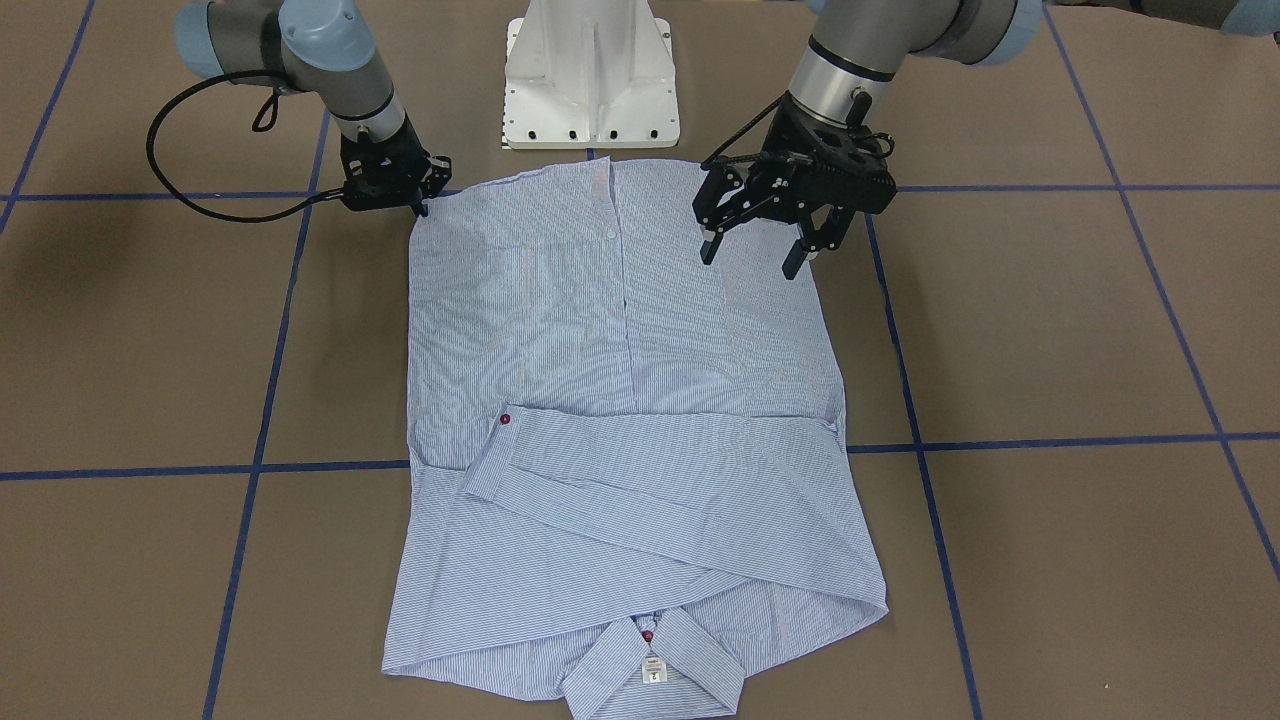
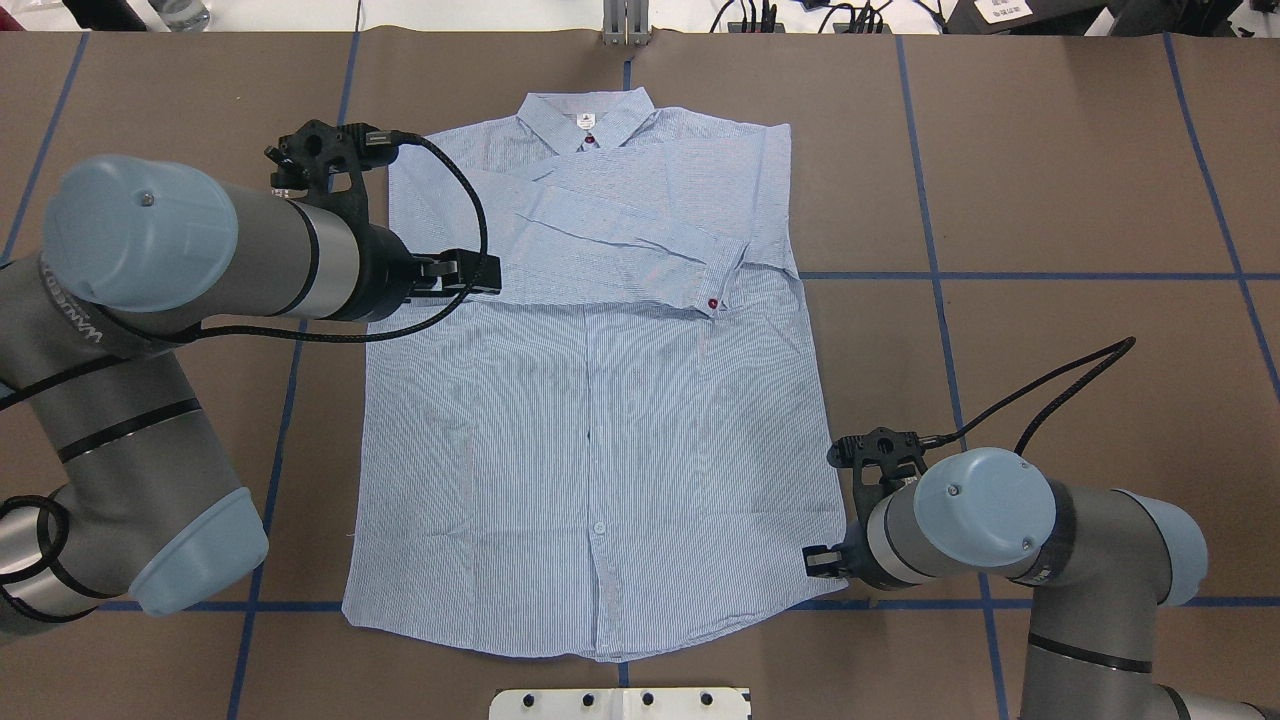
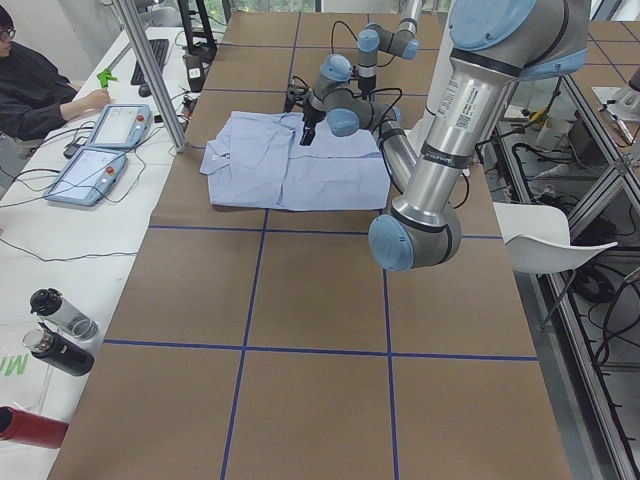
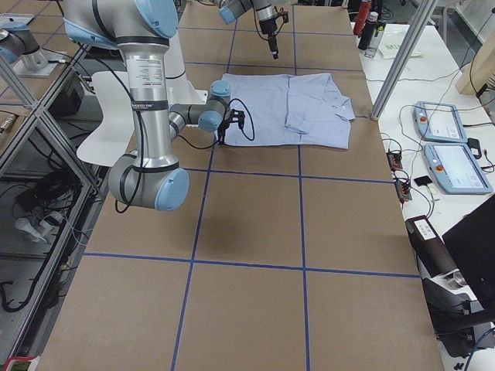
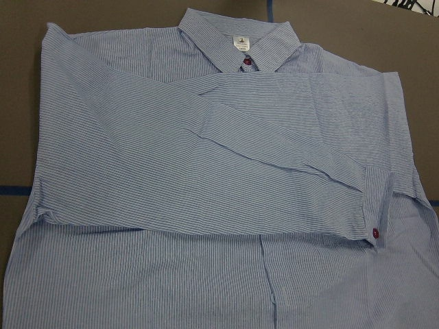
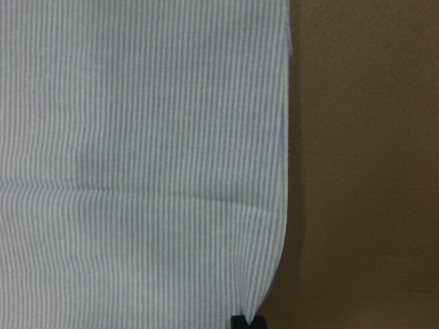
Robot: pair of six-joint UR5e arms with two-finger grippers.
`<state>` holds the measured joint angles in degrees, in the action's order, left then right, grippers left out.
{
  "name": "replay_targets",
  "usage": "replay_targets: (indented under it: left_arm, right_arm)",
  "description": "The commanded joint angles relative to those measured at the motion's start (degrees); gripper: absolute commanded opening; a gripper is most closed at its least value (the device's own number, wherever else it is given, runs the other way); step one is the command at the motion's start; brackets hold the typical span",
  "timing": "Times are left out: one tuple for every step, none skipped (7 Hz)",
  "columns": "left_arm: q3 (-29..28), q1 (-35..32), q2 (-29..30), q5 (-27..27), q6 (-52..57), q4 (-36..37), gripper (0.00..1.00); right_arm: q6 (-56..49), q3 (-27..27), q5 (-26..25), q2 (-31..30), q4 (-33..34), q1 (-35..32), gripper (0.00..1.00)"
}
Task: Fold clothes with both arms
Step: 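Lower both grippers to the shirt hem corners nearest the robot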
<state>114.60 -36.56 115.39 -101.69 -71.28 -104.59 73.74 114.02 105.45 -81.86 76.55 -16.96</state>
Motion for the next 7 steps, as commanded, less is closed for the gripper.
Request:
replay_targets:
  left_arm:
    - [-0.34,0.00,-0.25,-0.17,-0.17,0.09,0.99]
    - [-0.08,0.00,-0.60,-0.52,-0.44,0.17,0.99]
    - [0.36,0.44,-2.87,-0.96,-4.62,0.26,0.99]
    - [0.54,1.83,-4.89,-1.23,-6.66,0.26,0.99]
    - [0.97,4.72,-7.96,-1.23,-9.55,0.00,0.99]
    - [1.41,8.58,-10.69,-0.62,-12.89,0.17,0.99]
    - [1.33,11.05,-12.80,-0.44,-14.83,0.09,0.98]
  right_arm:
    - [0.00,1.19,-0.15,0.38,0.00,0.00,0.00]
    - [0.09,1.72,-0.85,0.47,-0.09,0.00,0.00]
    - [0.17,2.51,-1.20,0.56,-0.09,0.00,0.00]
    - [3.13,3.74,-2.25,0.56,-0.09,0.00,0.00]
    - [3.69,5.75,-2.09,0.56,-0.09,-0.09,0.00]
    - [3.69,6.82,-2.09,0.39,0.00,-0.44,0.00]
    - [3.69,7.17,-2.26,0.39,0.00,-0.79,0.00]
